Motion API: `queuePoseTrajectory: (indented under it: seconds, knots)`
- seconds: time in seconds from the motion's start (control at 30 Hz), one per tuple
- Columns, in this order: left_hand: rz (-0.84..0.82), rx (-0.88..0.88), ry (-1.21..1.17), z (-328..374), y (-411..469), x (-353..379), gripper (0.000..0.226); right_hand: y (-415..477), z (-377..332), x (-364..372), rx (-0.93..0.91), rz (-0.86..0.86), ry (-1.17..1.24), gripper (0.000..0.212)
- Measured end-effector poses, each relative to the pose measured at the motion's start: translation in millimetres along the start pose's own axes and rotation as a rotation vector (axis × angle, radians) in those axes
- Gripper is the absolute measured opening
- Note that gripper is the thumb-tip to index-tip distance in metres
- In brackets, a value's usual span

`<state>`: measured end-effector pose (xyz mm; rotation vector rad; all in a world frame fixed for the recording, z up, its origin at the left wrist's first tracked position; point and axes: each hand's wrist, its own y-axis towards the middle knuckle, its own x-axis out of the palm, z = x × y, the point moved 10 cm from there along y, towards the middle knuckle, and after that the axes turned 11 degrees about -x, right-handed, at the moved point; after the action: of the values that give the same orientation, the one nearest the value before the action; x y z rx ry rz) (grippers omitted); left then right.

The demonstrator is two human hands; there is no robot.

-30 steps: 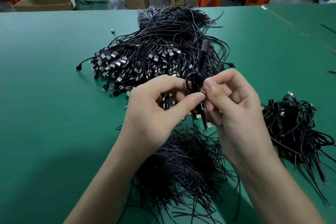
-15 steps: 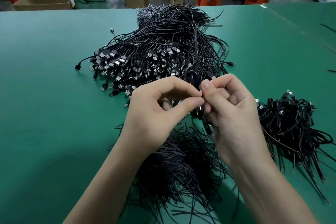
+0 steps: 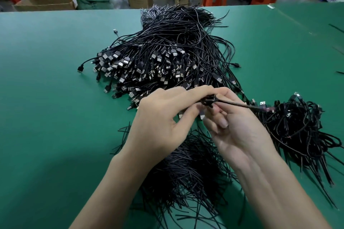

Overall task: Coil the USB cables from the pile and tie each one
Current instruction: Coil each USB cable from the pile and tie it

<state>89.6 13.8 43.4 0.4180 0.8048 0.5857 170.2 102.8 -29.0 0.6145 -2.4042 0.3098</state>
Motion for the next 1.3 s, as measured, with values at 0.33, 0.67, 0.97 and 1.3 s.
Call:
queuePoseTrajectory:
  seconds: [0.33, 0.67, 0.97, 1.3]
  knots:
    - [-0.002, -0.239, -0.33, -15.3, 3.9, 2.0, 0.021, -0.4, -4.2, -0.7, -0.008, 0.046, -0.003, 0.023]
    - [-0.004, -0.191, -0.256, -17.6, 6.1, -3.7, 0.034, -5.8, -6.9, 15.1, -0.048, -0.066, 0.033, 0.01]
    - [0.016, -0.046, -0.131, -2.9, 2.6, -9.2, 0.024, -5.0, -12.4, 6.1, -0.112, -0.027, -0.11, 0.024]
    - [-0.157, -0.737, -0.915, -62.5, -8.0, 27.0, 0.028, -10.6, -40.2, 19.5, -0.405, -0.144, -0.445, 0.02]
